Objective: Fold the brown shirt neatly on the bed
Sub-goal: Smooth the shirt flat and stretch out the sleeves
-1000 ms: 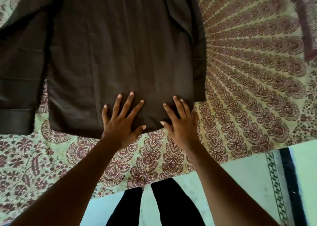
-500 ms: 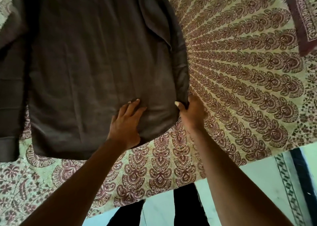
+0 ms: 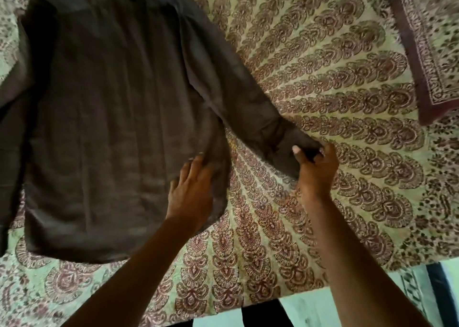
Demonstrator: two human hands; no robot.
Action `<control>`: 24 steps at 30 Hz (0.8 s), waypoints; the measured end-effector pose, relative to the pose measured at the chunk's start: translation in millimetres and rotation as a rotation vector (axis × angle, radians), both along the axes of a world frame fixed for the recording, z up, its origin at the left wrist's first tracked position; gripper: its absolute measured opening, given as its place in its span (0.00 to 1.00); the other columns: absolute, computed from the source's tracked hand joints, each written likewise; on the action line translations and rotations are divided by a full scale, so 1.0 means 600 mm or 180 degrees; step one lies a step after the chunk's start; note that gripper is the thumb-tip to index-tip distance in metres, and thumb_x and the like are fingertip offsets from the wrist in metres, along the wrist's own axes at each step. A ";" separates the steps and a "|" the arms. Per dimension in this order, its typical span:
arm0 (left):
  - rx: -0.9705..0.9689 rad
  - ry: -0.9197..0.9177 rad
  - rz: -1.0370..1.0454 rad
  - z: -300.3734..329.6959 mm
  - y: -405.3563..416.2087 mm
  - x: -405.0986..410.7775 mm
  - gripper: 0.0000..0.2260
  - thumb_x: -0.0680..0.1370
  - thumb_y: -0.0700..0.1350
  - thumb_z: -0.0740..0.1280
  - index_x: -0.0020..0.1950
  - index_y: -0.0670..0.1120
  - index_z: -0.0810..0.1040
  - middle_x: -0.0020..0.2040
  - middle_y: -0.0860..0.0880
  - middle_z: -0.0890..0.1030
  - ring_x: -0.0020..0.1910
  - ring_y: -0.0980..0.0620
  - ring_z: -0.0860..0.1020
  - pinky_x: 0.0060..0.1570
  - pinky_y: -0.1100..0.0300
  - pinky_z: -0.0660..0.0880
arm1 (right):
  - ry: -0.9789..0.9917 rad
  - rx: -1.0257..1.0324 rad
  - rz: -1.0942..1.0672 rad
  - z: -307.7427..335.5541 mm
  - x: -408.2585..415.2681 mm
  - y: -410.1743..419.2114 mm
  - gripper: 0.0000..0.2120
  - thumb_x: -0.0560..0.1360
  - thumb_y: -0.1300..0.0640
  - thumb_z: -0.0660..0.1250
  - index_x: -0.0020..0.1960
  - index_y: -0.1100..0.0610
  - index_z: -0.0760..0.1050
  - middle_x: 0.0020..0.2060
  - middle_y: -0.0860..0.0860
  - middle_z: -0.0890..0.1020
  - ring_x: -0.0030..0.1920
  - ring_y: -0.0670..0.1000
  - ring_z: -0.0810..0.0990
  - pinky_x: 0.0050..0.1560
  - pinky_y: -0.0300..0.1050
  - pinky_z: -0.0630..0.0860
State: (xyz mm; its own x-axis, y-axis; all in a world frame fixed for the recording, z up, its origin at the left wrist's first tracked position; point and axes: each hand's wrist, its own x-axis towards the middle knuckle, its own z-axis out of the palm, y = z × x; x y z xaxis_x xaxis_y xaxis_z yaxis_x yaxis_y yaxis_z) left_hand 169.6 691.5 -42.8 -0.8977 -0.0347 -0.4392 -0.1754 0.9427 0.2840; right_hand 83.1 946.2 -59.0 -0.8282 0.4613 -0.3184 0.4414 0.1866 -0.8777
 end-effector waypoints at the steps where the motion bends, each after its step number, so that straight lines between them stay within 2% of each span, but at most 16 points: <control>1: 0.0076 0.0039 -0.0008 0.003 0.010 -0.017 0.34 0.77 0.50 0.71 0.80 0.57 0.59 0.83 0.54 0.52 0.81 0.47 0.55 0.71 0.40 0.69 | -0.0008 0.0034 0.0152 0.004 -0.017 0.011 0.19 0.74 0.62 0.77 0.63 0.58 0.76 0.52 0.47 0.83 0.51 0.38 0.84 0.52 0.38 0.83; 4: 0.0216 -0.0197 0.0146 0.003 0.026 -0.066 0.36 0.79 0.53 0.69 0.83 0.54 0.54 0.83 0.54 0.53 0.81 0.46 0.56 0.72 0.40 0.67 | 0.0183 0.0288 0.0258 0.022 -0.065 0.040 0.15 0.76 0.61 0.75 0.61 0.61 0.79 0.50 0.46 0.84 0.49 0.35 0.83 0.49 0.33 0.81; 7: 0.0178 -0.0479 0.0272 0.002 0.032 -0.100 0.33 0.79 0.50 0.71 0.81 0.51 0.61 0.79 0.51 0.61 0.75 0.42 0.66 0.66 0.41 0.75 | 0.0553 0.0428 0.0125 0.050 -0.118 0.062 0.10 0.78 0.63 0.72 0.58 0.64 0.77 0.47 0.43 0.82 0.45 0.31 0.82 0.45 0.28 0.78; 8: 0.0160 -0.0502 0.0371 0.004 0.035 -0.110 0.32 0.78 0.49 0.71 0.80 0.52 0.62 0.78 0.51 0.62 0.73 0.41 0.67 0.64 0.41 0.77 | 0.0635 0.0511 0.0106 0.062 -0.135 0.065 0.10 0.79 0.64 0.70 0.59 0.65 0.76 0.47 0.44 0.81 0.46 0.32 0.82 0.46 0.26 0.77; 11: 0.0290 -0.0536 0.0721 0.013 0.042 -0.139 0.26 0.79 0.50 0.70 0.76 0.53 0.67 0.75 0.51 0.67 0.71 0.41 0.71 0.60 0.39 0.78 | 0.0839 0.0785 0.0080 0.092 -0.180 0.070 0.12 0.81 0.63 0.69 0.62 0.66 0.76 0.53 0.52 0.80 0.52 0.46 0.79 0.47 0.24 0.74; 13: 0.0389 -0.0520 0.0946 0.018 0.043 -0.159 0.20 0.80 0.49 0.68 0.71 0.54 0.72 0.71 0.51 0.73 0.67 0.41 0.75 0.58 0.38 0.79 | 0.0925 0.0978 0.0075 0.107 -0.204 0.073 0.12 0.80 0.62 0.69 0.62 0.66 0.77 0.54 0.53 0.78 0.53 0.45 0.77 0.45 0.21 0.71; 15: 0.0572 -0.0387 0.1268 0.025 0.044 -0.181 0.17 0.80 0.48 0.66 0.70 0.55 0.73 0.67 0.50 0.77 0.65 0.41 0.77 0.57 0.39 0.78 | 0.0988 0.1097 0.0012 0.120 -0.223 0.075 0.13 0.80 0.60 0.70 0.62 0.64 0.78 0.55 0.51 0.78 0.56 0.48 0.77 0.46 0.24 0.71; 17: 0.0711 -0.0151 0.1419 0.031 0.042 -0.209 0.19 0.79 0.46 0.65 0.70 0.53 0.72 0.67 0.48 0.77 0.64 0.40 0.77 0.56 0.40 0.78 | 0.1014 0.1121 -0.0013 0.125 -0.242 0.079 0.13 0.81 0.59 0.69 0.63 0.63 0.78 0.56 0.51 0.78 0.57 0.51 0.78 0.49 0.32 0.74; 19: 0.0764 0.0070 0.1378 0.032 0.045 -0.245 0.19 0.79 0.46 0.67 0.70 0.51 0.72 0.67 0.47 0.74 0.65 0.40 0.76 0.56 0.42 0.78 | 0.0959 0.1089 -0.0027 0.125 -0.258 0.092 0.13 0.81 0.59 0.69 0.64 0.62 0.78 0.59 0.54 0.81 0.58 0.52 0.79 0.52 0.37 0.75; 21: 0.0841 0.0204 0.1229 0.029 0.054 -0.283 0.22 0.79 0.46 0.69 0.73 0.49 0.70 0.68 0.46 0.72 0.67 0.41 0.74 0.58 0.42 0.77 | 0.0989 0.1016 0.0047 0.122 -0.275 0.108 0.12 0.82 0.59 0.68 0.63 0.62 0.78 0.58 0.56 0.82 0.58 0.53 0.80 0.52 0.37 0.75; 24: 0.0894 0.0404 0.0883 0.018 0.083 -0.350 0.26 0.80 0.46 0.70 0.77 0.46 0.67 0.74 0.44 0.69 0.72 0.40 0.70 0.67 0.42 0.74 | 0.1061 0.1100 0.0202 0.117 -0.307 0.142 0.10 0.82 0.59 0.68 0.61 0.62 0.79 0.53 0.53 0.82 0.55 0.53 0.80 0.55 0.45 0.77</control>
State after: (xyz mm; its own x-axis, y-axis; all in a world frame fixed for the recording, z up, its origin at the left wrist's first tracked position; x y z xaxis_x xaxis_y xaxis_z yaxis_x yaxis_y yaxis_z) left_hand -40.2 741.3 -32.0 -0.9189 -0.1774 -0.3524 -0.3588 0.7474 0.5592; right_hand -101.3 1031.3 11.0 -0.8889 0.4386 0.1321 0.1250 0.5097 -0.8512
